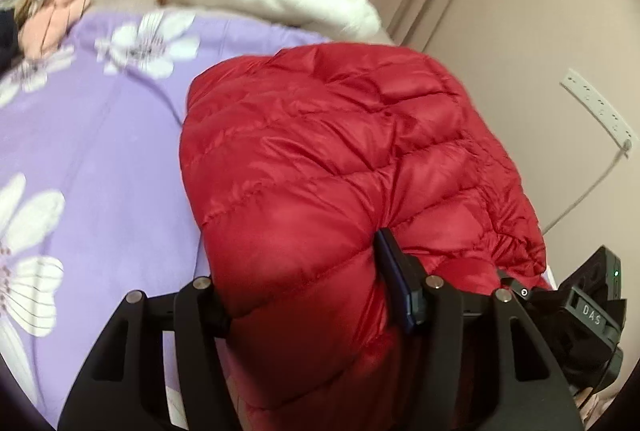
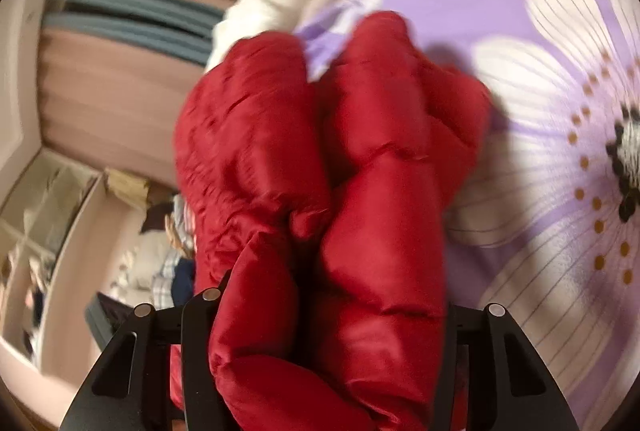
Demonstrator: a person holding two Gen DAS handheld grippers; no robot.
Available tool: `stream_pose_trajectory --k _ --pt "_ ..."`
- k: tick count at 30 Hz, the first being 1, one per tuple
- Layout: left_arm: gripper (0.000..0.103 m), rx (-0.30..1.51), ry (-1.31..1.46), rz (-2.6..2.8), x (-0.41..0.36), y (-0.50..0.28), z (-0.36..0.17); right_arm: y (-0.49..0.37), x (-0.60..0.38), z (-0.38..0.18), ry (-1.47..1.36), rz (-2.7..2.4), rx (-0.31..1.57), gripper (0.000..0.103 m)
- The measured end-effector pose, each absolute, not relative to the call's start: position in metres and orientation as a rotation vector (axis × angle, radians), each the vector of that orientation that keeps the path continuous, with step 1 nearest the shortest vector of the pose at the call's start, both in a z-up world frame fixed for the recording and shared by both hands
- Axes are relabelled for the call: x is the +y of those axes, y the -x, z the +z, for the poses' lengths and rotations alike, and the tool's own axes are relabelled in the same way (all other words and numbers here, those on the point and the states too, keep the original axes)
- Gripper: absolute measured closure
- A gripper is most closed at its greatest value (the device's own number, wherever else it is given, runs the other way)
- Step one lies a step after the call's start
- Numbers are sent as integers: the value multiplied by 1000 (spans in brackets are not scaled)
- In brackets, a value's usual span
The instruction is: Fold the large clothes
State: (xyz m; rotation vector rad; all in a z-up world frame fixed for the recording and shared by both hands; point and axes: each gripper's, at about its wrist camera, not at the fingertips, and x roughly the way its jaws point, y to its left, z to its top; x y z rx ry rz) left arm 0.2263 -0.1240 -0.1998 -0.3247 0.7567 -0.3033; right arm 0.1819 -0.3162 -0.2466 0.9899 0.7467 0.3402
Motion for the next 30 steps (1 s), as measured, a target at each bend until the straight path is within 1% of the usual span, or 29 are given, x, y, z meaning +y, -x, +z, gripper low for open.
stream_pose_trajectory --k 3,5,9,11,14,15,16,17,18,19,20,22,24,26,27,28,30 --pt "45 749 370 -331 -116 -219 -189 -173 -314 -232 -1011 397 710 50" --pt "46 776 397 -321 -110 -216 -189 -169 -313 -230 -998 371 733 50" --pt "48 726 383 -313 -103 -199 -183 -167 -303 -226 -983 420 715 53" --pt "48 735 362 -303 -103 -194 -183 -171 -300 -228 -956 407 746 55" --pt "48 811 417 -296 -89 -204 -201 -178 -301 -243 -983 376 803 56" --pt "46 846 446 -292 -82 -207 -212 -182 -302 -249 -995 343 834 54" --pt "44 861 471 -287 -76 -207 -219 -184 -302 -257 -1002 332 871 46" --pt "42 861 487 -284 -72 -205 -224 -186 -303 -260 -1001 330 898 29" --pt "41 851 501 -286 -68 -203 -227 -187 -303 -262 -981 309 930 19" --pt "40 847 502 -289 -66 -202 -229 -186 -303 -263 -938 266 956 5" --pt "38 847 495 -290 -65 -202 -229 -186 -302 -262 -900 248 963 2" --pt "36 847 471 -275 -62 -204 -231 -191 -298 -265 -884 291 996 2" --pt "38 849 481 -273 -60 -206 -235 -195 -297 -273 -979 352 1019 4" --pt "40 852 489 -248 -57 -207 -240 -198 -290 -280 -1056 434 989 27" --pt "43 848 473 -234 -57 -209 -241 -199 -288 -281 -1066 444 970 31" --pt "44 846 467 -233 -57 -210 -241 -198 -286 -283 -1074 444 948 39" --pt "48 840 470 -245 -57 -208 -237 -195 -287 -282 -1101 448 911 45"
